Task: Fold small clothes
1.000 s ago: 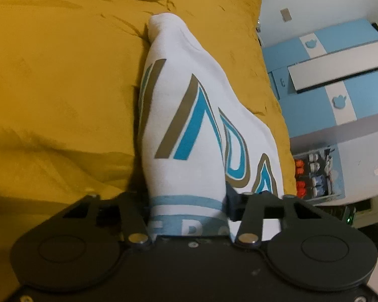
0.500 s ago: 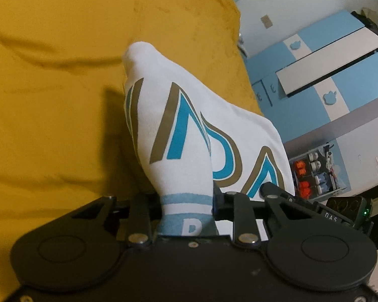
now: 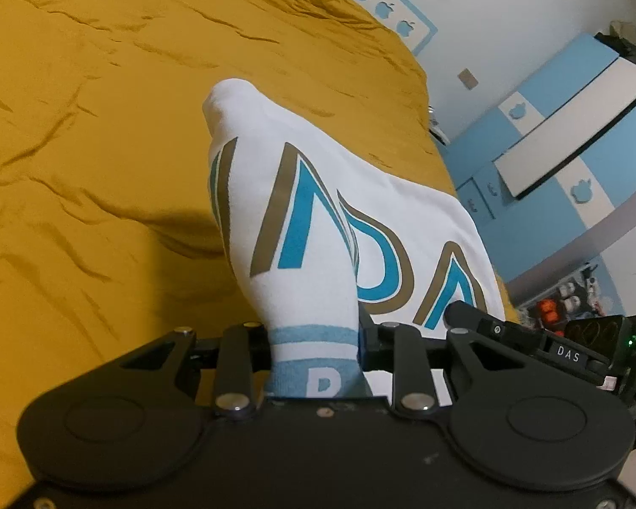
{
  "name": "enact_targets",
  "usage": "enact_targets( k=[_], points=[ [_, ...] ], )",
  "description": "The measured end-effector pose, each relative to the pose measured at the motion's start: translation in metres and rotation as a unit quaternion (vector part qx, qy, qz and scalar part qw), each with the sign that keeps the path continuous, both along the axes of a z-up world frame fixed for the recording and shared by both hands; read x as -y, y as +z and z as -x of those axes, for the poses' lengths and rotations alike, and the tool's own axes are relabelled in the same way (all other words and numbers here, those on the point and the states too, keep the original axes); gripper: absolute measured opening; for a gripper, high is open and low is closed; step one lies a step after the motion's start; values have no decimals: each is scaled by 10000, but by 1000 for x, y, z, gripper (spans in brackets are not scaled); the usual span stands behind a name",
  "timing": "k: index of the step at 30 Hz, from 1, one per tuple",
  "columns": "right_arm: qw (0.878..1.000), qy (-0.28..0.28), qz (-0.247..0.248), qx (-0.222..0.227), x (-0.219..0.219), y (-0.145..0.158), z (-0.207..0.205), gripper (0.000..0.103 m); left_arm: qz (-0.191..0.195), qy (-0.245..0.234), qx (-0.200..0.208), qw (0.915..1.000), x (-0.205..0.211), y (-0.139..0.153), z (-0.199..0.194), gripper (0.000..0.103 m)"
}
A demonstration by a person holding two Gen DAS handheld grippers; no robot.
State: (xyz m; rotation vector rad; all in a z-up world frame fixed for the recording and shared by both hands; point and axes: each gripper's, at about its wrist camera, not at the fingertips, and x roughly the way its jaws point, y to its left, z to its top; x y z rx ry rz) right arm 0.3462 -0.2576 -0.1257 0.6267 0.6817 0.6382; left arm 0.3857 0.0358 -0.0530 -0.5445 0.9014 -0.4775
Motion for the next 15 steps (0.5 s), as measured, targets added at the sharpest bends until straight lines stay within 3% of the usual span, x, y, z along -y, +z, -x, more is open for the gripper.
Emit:
enact_targets(
  k=[4,7,8,10,12,13,15],
  points=[
    [9997,-22,146,-210,-16,-29,-24,27,98,79,-212,9997,-20,-41,-20,28],
    [9977,-69,386,-545,-19,-64,-39,27,171,127,-592,9980,-26,-83,-33,30],
    [9966,-82,462,-678,-18,-77,-41,27,177,152,-714,9972,-28,-98,-35,32],
    [9955,-102,527,-780,-13,-97,-44,26,356,259,-741,9963,-37,-119,-35,48],
    [9956,-92,331,-873,-2,-108,-44,31,712,299,-789,9939,-49,-130,-33,50],
    [9949,-91,250,-971,4,-112,-44,42,814,322,-806,9929,-57,-133,-30,51],
    [9944,-61,140,-1046,15,-113,-40,45,837,449,-795,9923,-67,-126,-30,57]
  ],
)
